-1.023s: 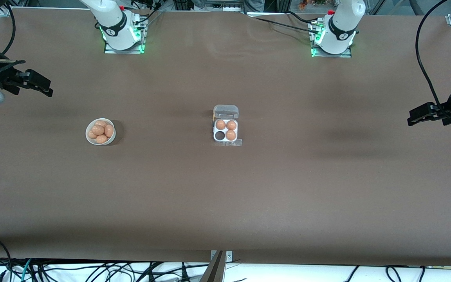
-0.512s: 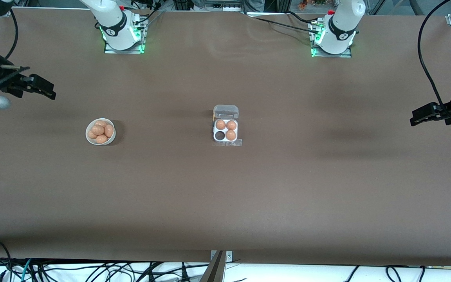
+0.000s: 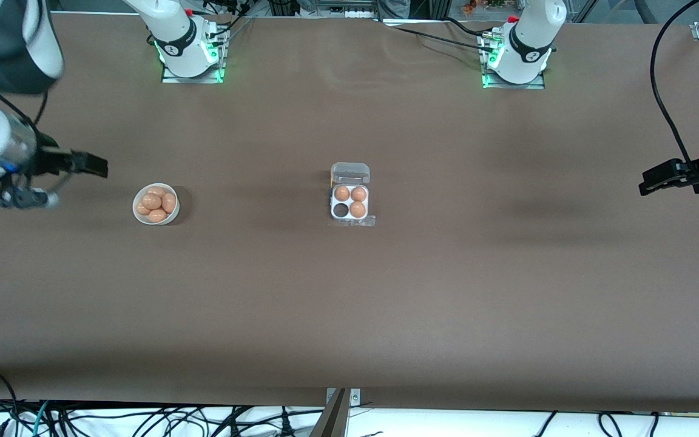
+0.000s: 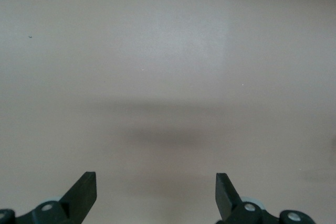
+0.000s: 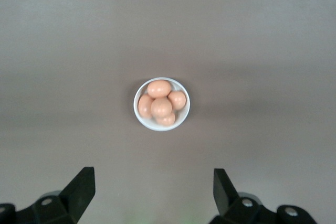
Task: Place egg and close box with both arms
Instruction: 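Move the right gripper over the white bowl of eggs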
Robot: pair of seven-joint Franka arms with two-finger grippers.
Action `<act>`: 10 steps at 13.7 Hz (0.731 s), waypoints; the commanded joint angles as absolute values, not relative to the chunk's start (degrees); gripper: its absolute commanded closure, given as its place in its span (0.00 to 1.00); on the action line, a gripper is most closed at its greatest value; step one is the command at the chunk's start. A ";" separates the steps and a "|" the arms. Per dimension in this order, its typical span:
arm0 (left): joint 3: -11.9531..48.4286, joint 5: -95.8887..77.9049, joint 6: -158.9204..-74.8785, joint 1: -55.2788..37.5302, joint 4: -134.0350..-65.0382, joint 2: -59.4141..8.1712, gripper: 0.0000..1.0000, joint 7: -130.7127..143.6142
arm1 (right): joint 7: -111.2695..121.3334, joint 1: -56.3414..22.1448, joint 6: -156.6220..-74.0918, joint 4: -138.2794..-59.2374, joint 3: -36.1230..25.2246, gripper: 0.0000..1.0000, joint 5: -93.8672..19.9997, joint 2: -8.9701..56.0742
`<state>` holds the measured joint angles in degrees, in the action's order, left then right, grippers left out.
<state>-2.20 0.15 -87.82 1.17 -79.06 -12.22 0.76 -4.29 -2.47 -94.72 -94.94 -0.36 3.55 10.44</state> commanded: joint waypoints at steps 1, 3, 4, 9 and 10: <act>-2.29 0.09 -87.19 1.23 -77.61 -12.74 0.00 0.35 | -4.75 -2.46 -102.18 -99.99 -0.09 0.00 4.75 10.99; -2.11 0.09 -87.10 1.06 -77.61 -12.74 0.00 0.53 | -4.83 -2.37 -111.40 -107.54 -0.26 0.00 4.57 10.20; -2.11 0.09 -87.10 1.05 -77.61 -12.74 0.00 0.53 | -4.83 -2.37 -115.53 -110.88 -0.26 0.00 4.57 9.50; -2.11 0.09 -87.01 1.05 -77.96 -12.83 0.00 0.53 | -4.66 -2.29 -138.99 -127.58 -0.61 0.00 4.39 9.40; -2.11 0.09 -87.01 1.05 -78.05 -12.83 0.00 0.61 | -4.40 -2.29 -142.70 -130.23 -0.70 0.00 4.48 9.40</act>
